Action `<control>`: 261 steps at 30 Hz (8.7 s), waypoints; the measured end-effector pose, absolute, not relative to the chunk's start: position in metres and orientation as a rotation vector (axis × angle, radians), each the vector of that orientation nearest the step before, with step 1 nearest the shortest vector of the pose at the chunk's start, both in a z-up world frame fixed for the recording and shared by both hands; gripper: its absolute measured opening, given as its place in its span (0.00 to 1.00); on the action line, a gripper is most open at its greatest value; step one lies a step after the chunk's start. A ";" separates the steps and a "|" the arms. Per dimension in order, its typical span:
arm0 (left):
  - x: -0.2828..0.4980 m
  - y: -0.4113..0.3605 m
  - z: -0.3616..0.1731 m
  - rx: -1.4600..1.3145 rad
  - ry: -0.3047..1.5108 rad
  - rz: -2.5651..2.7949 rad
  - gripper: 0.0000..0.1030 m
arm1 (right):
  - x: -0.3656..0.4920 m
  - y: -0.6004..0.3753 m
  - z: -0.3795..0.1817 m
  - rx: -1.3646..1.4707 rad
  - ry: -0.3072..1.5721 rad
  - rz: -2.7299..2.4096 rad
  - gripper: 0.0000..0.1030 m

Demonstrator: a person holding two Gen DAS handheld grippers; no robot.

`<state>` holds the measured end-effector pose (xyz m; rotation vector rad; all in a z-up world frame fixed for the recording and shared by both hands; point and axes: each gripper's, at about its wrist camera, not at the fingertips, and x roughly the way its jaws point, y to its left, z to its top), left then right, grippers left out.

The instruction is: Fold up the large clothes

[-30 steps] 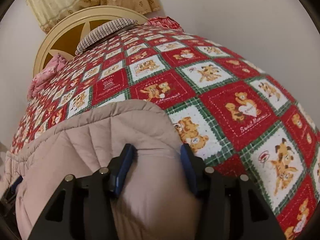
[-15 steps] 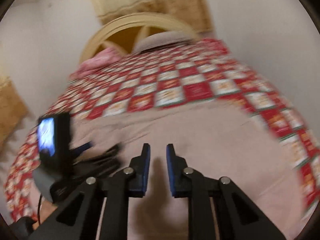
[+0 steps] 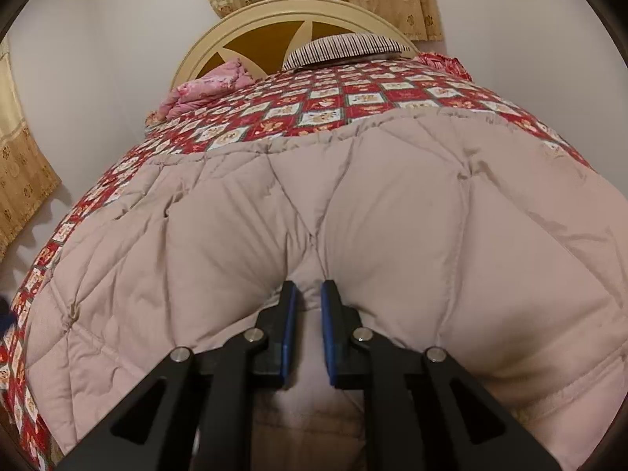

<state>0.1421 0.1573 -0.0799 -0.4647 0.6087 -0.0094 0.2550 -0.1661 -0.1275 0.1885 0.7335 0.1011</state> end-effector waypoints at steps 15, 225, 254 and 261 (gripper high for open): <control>0.166 0.112 -0.127 -0.801 0.718 -0.264 0.86 | 0.260 -0.169 -0.128 0.210 0.727 0.115 0.14; 0.210 0.069 -0.128 -0.442 0.954 -0.532 0.96 | 0.090 -0.261 -0.152 0.453 0.842 0.504 0.99; 0.131 0.053 -0.101 -0.146 0.889 -0.421 0.70 | 0.006 -0.229 -0.141 0.431 0.895 0.464 0.66; 0.131 0.061 -0.110 -0.193 0.891 -0.388 0.72 | 0.016 -0.207 -0.130 0.272 0.901 0.381 0.67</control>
